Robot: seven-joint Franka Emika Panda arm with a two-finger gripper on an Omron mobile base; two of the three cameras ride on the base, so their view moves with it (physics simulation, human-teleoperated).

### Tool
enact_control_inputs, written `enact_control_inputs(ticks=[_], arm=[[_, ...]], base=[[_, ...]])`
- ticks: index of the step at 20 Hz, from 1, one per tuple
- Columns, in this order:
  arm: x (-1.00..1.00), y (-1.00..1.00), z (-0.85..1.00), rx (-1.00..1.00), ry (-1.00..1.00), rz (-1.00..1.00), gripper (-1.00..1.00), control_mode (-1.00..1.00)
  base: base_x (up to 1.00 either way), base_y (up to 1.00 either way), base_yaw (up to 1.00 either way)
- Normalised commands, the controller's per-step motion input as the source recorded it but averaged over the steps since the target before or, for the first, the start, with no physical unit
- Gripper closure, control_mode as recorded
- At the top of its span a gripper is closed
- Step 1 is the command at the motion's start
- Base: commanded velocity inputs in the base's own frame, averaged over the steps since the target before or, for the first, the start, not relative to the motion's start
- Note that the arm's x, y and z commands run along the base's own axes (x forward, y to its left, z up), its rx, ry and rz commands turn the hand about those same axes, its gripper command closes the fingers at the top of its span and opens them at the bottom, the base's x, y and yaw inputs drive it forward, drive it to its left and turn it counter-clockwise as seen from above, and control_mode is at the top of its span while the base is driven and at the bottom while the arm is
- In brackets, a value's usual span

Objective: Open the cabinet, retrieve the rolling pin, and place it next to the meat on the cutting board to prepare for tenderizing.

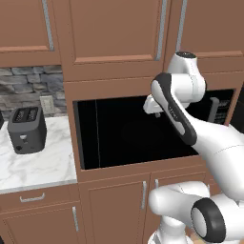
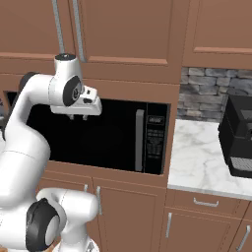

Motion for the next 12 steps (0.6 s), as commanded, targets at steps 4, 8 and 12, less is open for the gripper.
enact_control_inputs(ticks=[4, 8, 12], arm=[[-0.15, 0.01, -0.02, -0.06, -0.05, -0.01, -1.0, -1.0], [-0.38, 0.03, 0.07, -0.12, -0.23, 0.0, -1.0, -1.0], [-0.51, -0.01, 0.24, 0.0, -0.21, -0.02, -1.0, -1.0]], base=[[0.0, 0.0, 0.0], [0.0, 0.0, 0.0], [0.0, 0.0, 0.0]])
